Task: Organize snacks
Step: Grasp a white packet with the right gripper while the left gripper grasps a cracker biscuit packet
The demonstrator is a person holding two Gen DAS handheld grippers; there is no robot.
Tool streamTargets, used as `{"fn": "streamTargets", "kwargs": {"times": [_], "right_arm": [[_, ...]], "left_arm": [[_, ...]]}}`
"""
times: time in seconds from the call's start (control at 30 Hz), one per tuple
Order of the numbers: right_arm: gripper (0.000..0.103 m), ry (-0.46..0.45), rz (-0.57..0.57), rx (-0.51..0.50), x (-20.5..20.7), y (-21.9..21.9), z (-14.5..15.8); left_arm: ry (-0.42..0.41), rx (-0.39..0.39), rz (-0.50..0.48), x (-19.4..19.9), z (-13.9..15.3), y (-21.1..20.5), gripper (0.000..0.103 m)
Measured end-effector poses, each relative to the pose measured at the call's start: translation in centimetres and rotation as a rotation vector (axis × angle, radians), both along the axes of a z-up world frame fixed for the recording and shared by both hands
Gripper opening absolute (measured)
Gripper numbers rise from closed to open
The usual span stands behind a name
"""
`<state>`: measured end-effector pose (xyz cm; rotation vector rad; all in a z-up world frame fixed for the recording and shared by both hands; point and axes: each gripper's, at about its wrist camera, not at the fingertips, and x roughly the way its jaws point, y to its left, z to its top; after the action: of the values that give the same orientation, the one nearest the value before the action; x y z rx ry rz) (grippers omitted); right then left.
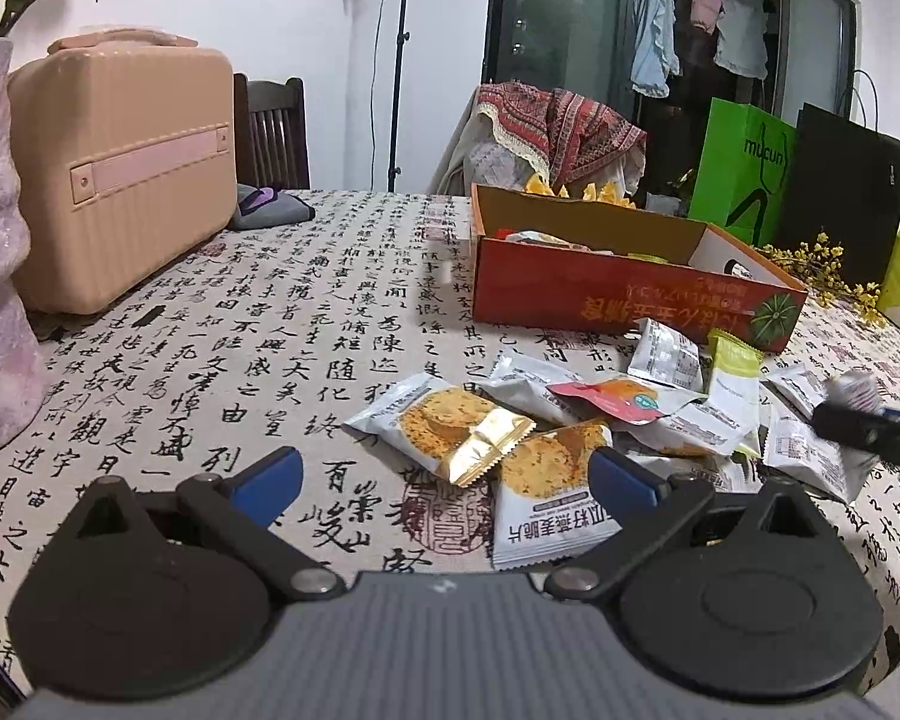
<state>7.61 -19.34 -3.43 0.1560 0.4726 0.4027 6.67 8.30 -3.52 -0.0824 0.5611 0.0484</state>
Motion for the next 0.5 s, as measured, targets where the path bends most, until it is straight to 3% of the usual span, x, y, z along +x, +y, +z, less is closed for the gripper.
{"fn": "streamTargets", "kwargs": {"times": [0.27,0.5], "right_arm": [[0.06,-0.043,-0.079,-0.021,-0.4,-2.0,0.7],[0.06,-0.029,-0.115,-0.019,-0.2,-3.2,0.2]], "left_arm": [[0.064,-0.015,-0.01,2.1,-1.0,-1.1,0.103],[0.121,-0.079,-0.035,4.1,-2.0,-2.4,0.103]]}}
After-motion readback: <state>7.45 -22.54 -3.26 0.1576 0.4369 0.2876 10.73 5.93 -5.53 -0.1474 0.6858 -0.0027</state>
